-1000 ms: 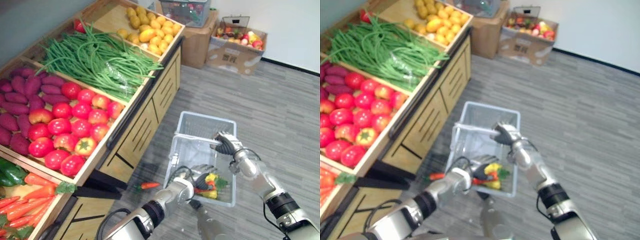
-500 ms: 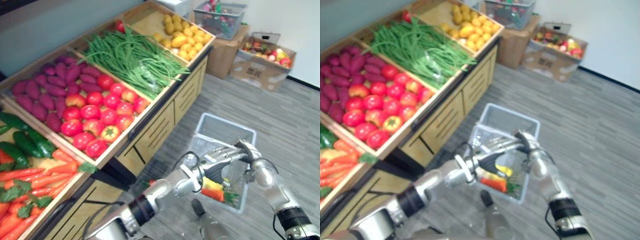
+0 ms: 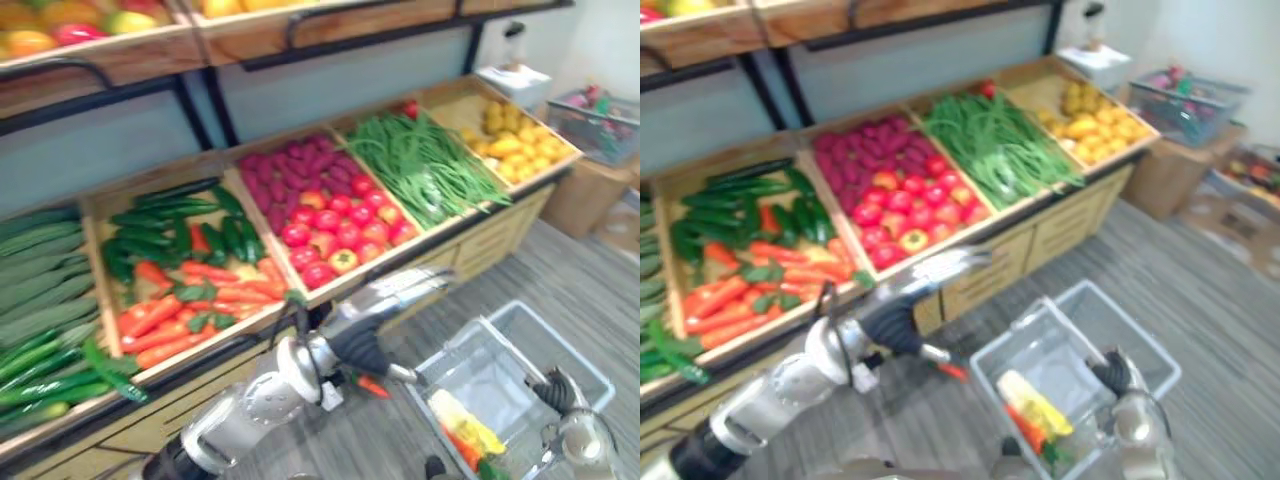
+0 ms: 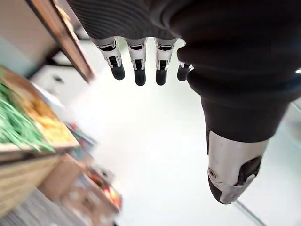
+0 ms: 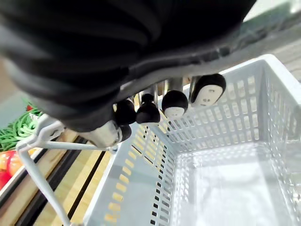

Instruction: Pick vegetable in the basket

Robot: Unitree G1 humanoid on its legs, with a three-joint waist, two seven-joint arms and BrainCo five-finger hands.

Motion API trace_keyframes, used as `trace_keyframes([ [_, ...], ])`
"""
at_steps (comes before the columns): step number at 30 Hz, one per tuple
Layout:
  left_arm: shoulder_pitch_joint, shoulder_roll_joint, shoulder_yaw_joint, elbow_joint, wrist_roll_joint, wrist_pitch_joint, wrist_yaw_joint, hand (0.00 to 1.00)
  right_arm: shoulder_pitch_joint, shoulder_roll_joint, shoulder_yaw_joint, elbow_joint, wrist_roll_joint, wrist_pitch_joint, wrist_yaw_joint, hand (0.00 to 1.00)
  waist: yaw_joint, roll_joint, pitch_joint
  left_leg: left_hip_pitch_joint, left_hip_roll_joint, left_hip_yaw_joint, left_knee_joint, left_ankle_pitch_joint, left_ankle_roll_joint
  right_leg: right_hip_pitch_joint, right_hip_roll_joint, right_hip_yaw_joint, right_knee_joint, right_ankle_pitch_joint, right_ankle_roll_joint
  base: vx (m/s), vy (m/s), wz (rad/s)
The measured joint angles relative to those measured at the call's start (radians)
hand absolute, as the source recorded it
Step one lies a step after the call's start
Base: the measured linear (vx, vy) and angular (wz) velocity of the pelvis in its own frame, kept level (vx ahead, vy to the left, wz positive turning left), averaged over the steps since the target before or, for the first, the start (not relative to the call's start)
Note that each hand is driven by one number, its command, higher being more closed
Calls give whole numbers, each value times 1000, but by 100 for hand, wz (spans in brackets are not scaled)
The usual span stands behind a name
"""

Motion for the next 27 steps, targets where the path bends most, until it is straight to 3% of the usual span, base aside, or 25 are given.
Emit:
trace_keyframes([
  [4, 170, -214, 273, 36, -1, 4, 95, 0, 2, 34, -71, 180, 57, -1, -42, 100, 7, -54, -40, -29, -99, -126, -105, 75, 13, 54, -53, -88, -73, -26, -23, 45, 4, 101],
  [6, 226, -348, 422, 114, 2, 31, 154, 0, -11, 46, -116, 301, 63, 0, -67, 100, 8, -74, -56, -37, -142, -194, -185, 140, 13, 67, -68, -140, -83, -43, -24, 14, -50, 87],
  [9, 265, -429, 584, 243, 39, 60, 222, 0, -20, 68, -186, 403, 65, 9, -88, 100, 10, -77, -58, -14, -177, -264, -320, 236, 14, 81, -67, -214, -90, -54, -33, 12, -75, 71],
  [12, 273, -474, 739, 407, 98, 91, 296, 0, 4, 96, -217, 440, 66, 25, -110, 100, 17, -78, -59, 43, -185, -295, -438, 306, 11, 100, -48, -252, -88, -78, -38, -6, -56, 31],
  [18, 272, -554, 1034, 609, 130, 176, 498, 0, 75, 146, -217, 437, 140, 23, -165, 100, 18, -93, -84, 59, -165, -309, -454, 320, 2, 117, -31, -278, -73, -100, -21, -7, -34, 7],
  [20, 261, -559, 1132, 695, 86, 187, 556, 0, 85, 162, -218, 438, 146, 23, -179, 100, 15, -98, -94, 58, -160, -313, -454, 322, -1, 119, -26, -282, -74, -100, -20, 2, -10, 4],
  [22, 229, -563, 1278, 864, -36, 195, 609, 0, 96, 186, -244, 438, 164, 22, -184, 100, 13, -99, -98, 56, -158, -329, -454, 322, -2, 130, -24, -303, -83, -111, -23, -8, -12, 22],
  [27, 228, -560, 1442, 1229, -243, 196, 604, 0, 92, 195, -275, 477, 188, 21, -196, 100, -5, -95, -109, 39, -164, -357, -454, 320, 1, 138, -25, -331, -98, -116, -21, 13, 7, 18],
])
